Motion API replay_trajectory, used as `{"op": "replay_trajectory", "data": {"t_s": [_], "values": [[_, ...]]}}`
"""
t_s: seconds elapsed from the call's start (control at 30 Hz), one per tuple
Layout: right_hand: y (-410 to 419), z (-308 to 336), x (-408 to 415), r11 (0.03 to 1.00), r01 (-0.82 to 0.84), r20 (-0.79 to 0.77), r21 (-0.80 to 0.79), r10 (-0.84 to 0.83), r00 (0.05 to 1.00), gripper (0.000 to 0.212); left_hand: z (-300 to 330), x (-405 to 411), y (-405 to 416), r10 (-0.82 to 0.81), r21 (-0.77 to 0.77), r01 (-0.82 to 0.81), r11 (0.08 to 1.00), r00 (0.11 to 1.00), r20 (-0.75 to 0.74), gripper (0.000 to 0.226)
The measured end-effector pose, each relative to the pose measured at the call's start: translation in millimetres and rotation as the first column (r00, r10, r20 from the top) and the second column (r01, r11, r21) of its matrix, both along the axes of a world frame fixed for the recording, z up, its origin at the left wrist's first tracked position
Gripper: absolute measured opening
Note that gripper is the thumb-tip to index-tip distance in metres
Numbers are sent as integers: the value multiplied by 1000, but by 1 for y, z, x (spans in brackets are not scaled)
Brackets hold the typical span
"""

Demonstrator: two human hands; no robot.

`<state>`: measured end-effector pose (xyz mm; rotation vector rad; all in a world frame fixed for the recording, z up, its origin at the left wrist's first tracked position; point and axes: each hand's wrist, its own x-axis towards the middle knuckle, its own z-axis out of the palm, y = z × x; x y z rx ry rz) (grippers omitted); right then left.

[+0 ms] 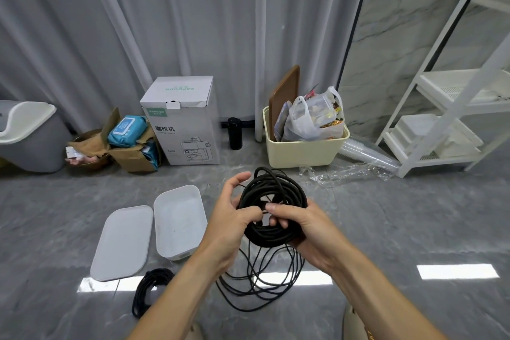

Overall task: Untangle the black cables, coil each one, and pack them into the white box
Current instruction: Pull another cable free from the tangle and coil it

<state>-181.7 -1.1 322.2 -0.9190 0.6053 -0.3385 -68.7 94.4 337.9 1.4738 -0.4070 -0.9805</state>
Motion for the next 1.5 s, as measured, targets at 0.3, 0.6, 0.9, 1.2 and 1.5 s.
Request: {"op": "replay_trajectory", "data": {"t_s": [0.3, 0.6, 0.9, 1.2, 1.5], "values": [[9, -10, 7, 982, 144, -33, -119, -148, 988, 16, -6, 3, 0, -79, 90, 62, 994, 977, 199, 52], [10, -8, 11, 990, 137, -45, -43, -139, 989, 22, -10, 4, -2, 2, 81, -17, 997, 981, 192, 55], [8, -6, 10, 988, 157, -17, -8, -157, 988, 28, -11, 3, -7, 107, 7, -106, 994, 993, -43, 68], [8, -5, 9, 970, 210, -79, -119, -220, 972, 37, -9, 7, -5, -125, 18, 133, 991, 962, -243, 71], [7, -13, 10, 918, 305, -132, -255, -345, 929, 27, -11, 10, 5, -222, 192, 199, 961, 970, 103, 61]]}}
